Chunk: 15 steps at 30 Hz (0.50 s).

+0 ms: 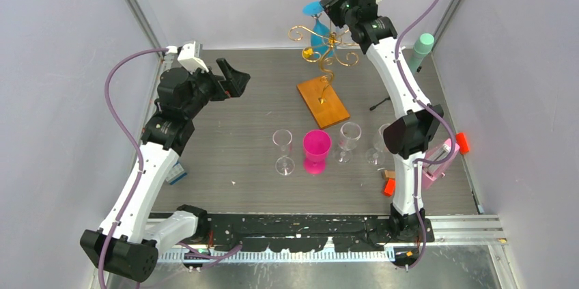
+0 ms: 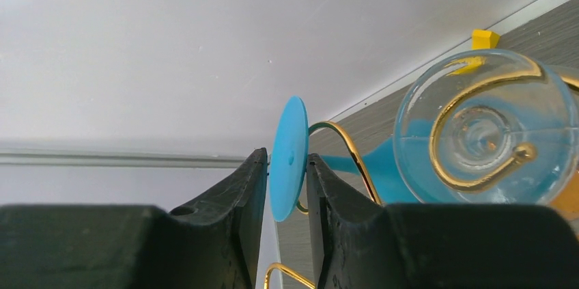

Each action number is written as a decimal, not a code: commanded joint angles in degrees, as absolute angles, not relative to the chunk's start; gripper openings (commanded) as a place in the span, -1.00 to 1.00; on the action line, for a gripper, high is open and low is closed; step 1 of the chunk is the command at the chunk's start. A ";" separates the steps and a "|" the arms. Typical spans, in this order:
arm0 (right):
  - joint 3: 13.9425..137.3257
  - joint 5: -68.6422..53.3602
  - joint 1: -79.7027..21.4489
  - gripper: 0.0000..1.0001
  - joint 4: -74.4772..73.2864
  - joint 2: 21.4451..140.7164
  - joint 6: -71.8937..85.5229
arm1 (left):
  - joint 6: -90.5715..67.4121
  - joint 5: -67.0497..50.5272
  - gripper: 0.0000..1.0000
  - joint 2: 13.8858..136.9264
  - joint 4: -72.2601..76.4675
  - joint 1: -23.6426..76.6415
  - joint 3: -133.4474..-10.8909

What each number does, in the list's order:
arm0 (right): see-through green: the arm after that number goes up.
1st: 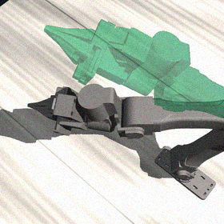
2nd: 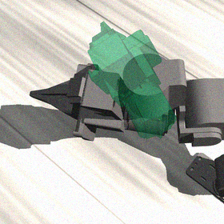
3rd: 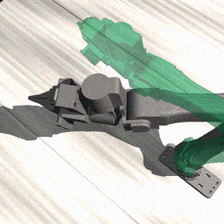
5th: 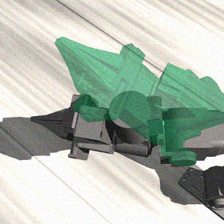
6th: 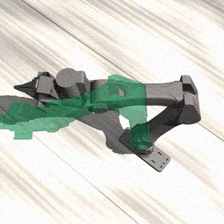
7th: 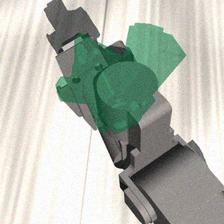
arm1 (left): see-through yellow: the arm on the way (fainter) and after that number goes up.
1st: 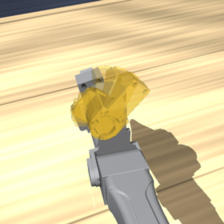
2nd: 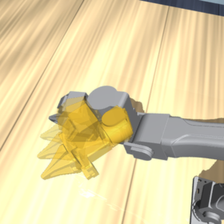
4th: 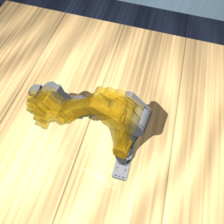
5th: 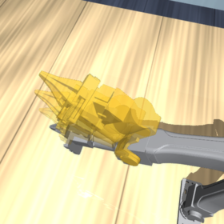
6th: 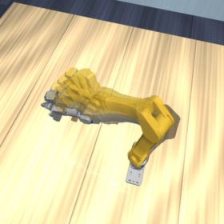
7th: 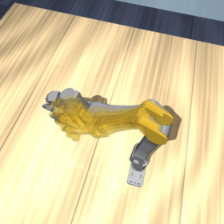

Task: Take the wine glass off the wine glass rack

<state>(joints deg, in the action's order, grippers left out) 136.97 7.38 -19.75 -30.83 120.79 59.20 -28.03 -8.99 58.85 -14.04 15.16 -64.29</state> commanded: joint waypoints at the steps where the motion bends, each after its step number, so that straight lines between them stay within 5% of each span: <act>1: 136.80 7.37 -19.78 -0.34 -25.59 121.24 60.67 | -27.46 -8.48 0.99 57.41 -13.14 15.43 -64.02; 15: 133.53 2.72 -18.91 -0.62 -20.93 122.11 67.08 | -27.42 -8.26 0.99 57.33 -13.05 15.39 -63.90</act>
<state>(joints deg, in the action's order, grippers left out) 133.97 5.30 -19.11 -26.24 121.32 63.55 -28.03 -8.97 58.57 -14.06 15.16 -63.94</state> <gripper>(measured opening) 0.197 0.994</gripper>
